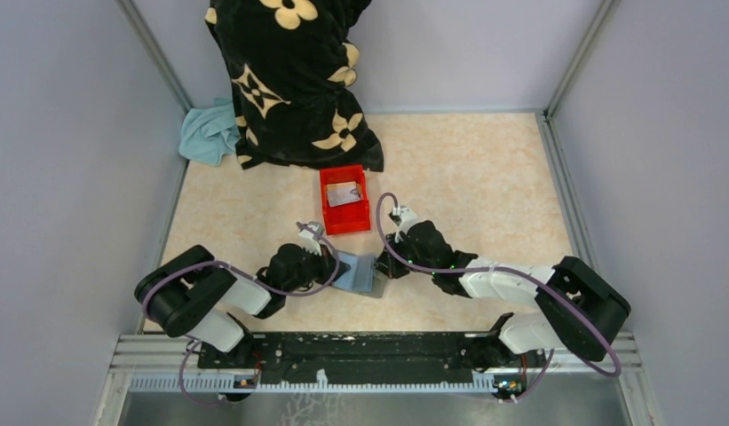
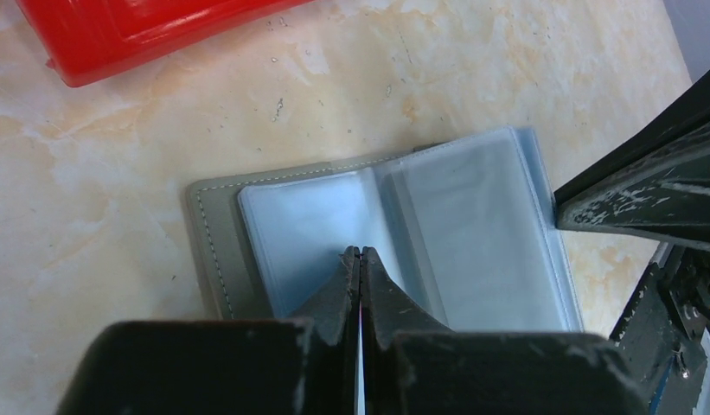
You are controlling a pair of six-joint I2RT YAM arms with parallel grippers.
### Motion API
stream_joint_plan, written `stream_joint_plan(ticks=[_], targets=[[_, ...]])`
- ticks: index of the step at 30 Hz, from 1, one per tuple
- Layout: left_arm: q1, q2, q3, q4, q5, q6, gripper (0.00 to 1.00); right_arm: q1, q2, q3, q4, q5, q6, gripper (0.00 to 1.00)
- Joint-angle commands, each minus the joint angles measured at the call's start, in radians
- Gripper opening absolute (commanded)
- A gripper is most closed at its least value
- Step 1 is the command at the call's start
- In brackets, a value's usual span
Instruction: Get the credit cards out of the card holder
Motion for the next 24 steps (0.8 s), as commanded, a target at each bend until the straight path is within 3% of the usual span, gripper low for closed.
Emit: stream_joint_plan(ticks=[1,5,11,15,21,24], targets=[[-0.006,-0.012,-0.024,-0.002,0.049,-0.001,0.0,0.015,-0.024,0.076,0.041,-0.013,-0.01,0.0],[-0.013,-0.131,-0.026,-0.078,0.026,0.013,0.0,0.015,0.005,0.097,0.047,-0.032,-0.014,0.0],[-0.017,-0.382,-0.008,-0.339,-0.089,0.075,0.0,0.016,0.058,0.124,0.058,-0.054,-0.017,0.0],[-0.017,-0.458,0.006,-0.444,-0.137,0.101,0.01,0.015,0.047,0.136,0.017,-0.033,-0.015,0.0],[-0.017,-0.366,0.013,-0.419,-0.126,0.143,0.0,0.015,0.012,0.095,-0.019,0.006,-0.006,0.42],[-0.017,-0.29,0.068,-0.456,-0.123,0.153,0.0,0.016,-0.001,0.061,-0.01,0.02,0.017,0.49]])
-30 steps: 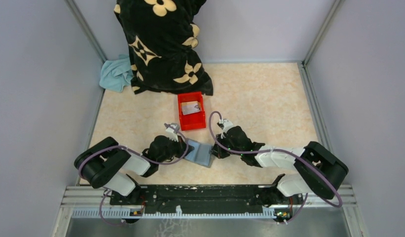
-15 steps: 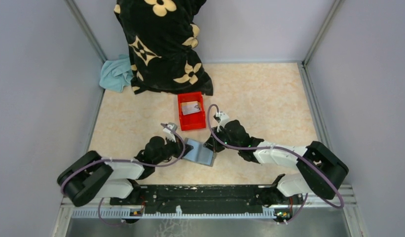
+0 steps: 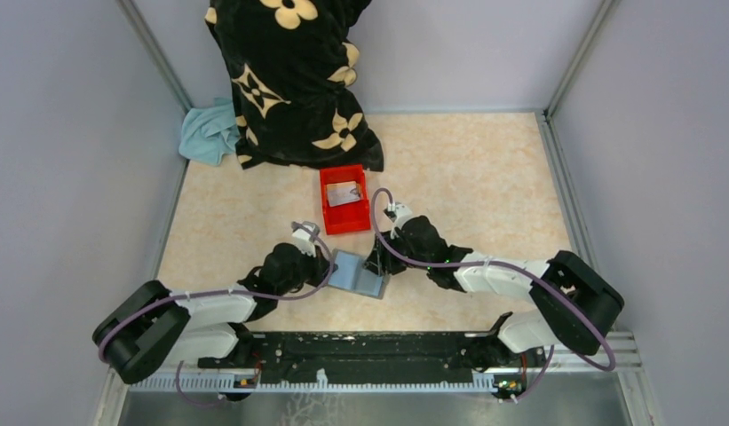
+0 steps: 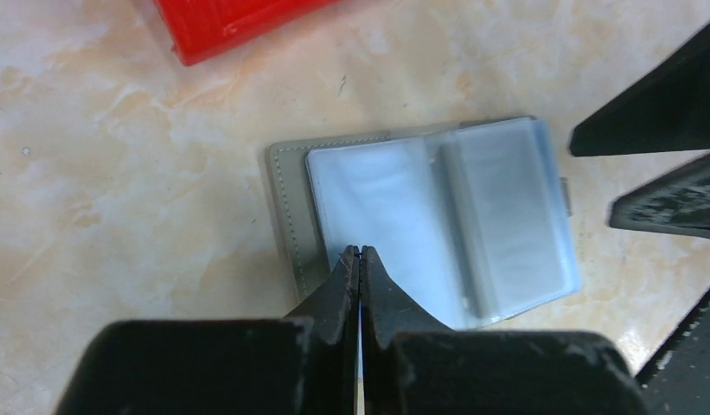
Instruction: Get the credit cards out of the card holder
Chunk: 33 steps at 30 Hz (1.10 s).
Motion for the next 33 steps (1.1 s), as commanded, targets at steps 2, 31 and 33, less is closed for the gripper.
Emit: stream_joint_plan(ticks=[2,31,33], targets=[[-0.005,0.106,0.103,-0.081,-0.005,0.035,0.0,0.014,-0.061,-0.036,0.019,0.036,0.029,0.49],[-0.01,0.052,0.0,-0.109,0.076,-0.101,0.0,0.014,-0.057,-0.219,0.184,-0.013,0.1,0.3],[-0.011,0.035,-0.011,-0.113,0.079,-0.112,0.0,0.013,-0.044,-0.211,0.197,-0.014,0.103,0.25]])
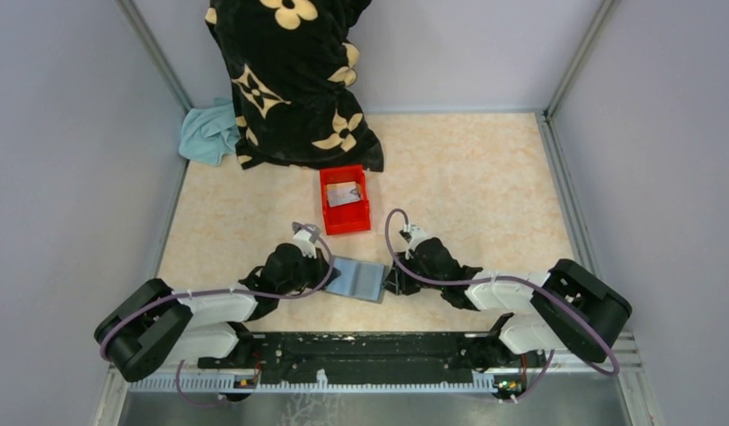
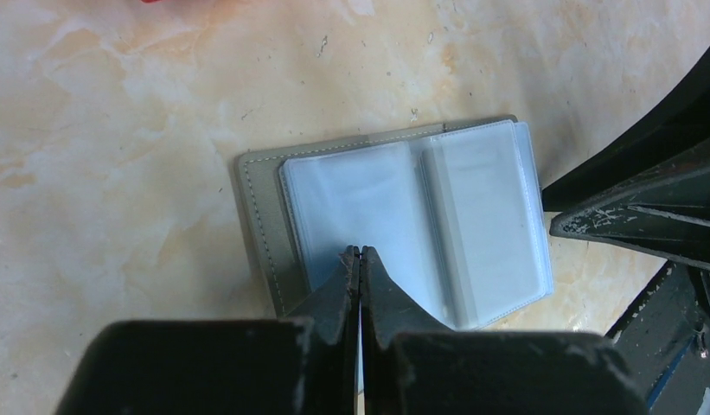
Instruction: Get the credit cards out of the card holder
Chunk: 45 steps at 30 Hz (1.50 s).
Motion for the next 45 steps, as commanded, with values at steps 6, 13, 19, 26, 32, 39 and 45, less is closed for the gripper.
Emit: stream_joint_plan(ticks=[6,13,19,26,32,39,45], targets=[[-0.017,-0.091,-0.064,-0.083,0.032,-0.047,0.0,0.011,0.049,0.057,0.093,0.003,-0.002,0.04],[-0.024,-0.16,-0.113,-0.089,0.032,-0.091,0.01,-0.017,0.079,0.098,0.095,-0.015,-0.027,0.0],[-0.031,-0.197,-0.139,-0.091,0.024,-0.116,0.02,-0.021,0.04,0.105,0.098,-0.059,-0.029,0.2],[-0.039,-0.185,-0.147,-0.035,0.006,-0.135,0.02,-0.021,0.036,0.059,0.14,-0.065,-0.014,0.44],[-0.043,-0.159,-0.132,0.007,-0.002,-0.131,0.02,-0.021,0.071,0.038,0.215,-0.081,0.006,0.47],[-0.045,-0.212,-0.164,-0.021,-0.03,-0.13,0.03,-0.01,0.134,-0.007,0.336,-0.105,0.048,0.46],[-0.045,-0.254,-0.195,-0.05,-0.044,-0.131,0.03,0.015,0.068,-0.006,0.305,-0.101,0.052,0.45]])
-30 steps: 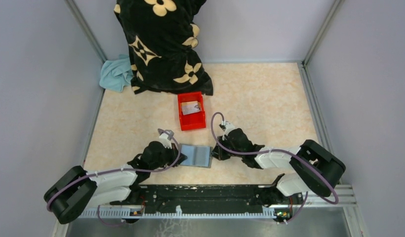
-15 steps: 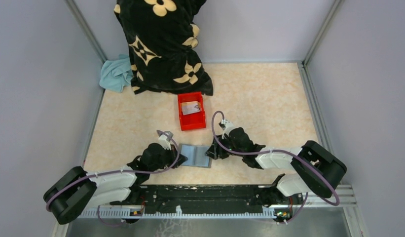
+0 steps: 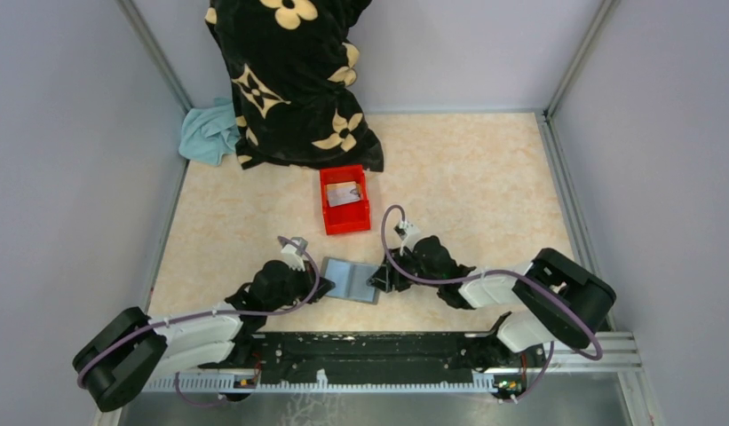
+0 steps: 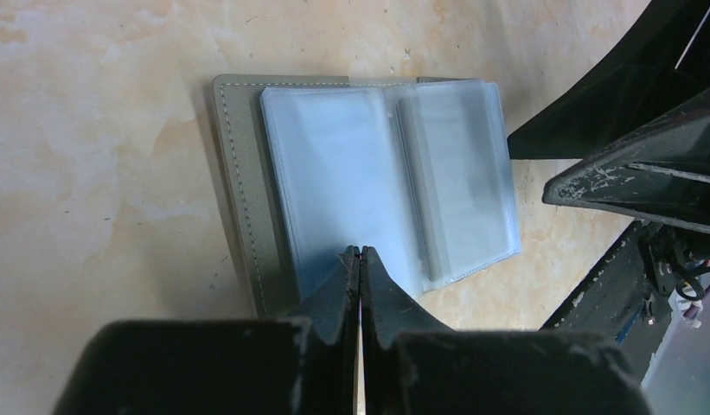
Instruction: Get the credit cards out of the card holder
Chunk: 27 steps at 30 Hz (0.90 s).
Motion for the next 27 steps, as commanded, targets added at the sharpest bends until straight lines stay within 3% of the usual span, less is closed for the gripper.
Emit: stream_joint_plan(ticks=[1,9,23,27], targets=[[-0.007,-0.038,-0.042,-0.032,-0.023,-0.001,0.03,0.022,-0.077,0.0,0.02,-0.007,0.009,0.45],[-0.007,-0.087,-0.054,-0.064,-0.031,0.005,0.03,0.023,-0.143,0.038,-0.099,0.033,-0.039,0.46],[-0.007,-0.1,-0.055,-0.085,-0.048,0.009,0.03,0.036,0.056,0.085,0.034,-0.036,0.001,0.47],[-0.007,-0.079,-0.059,-0.069,-0.049,0.01,0.03,0.044,0.07,0.099,0.047,-0.045,0.002,0.43]])
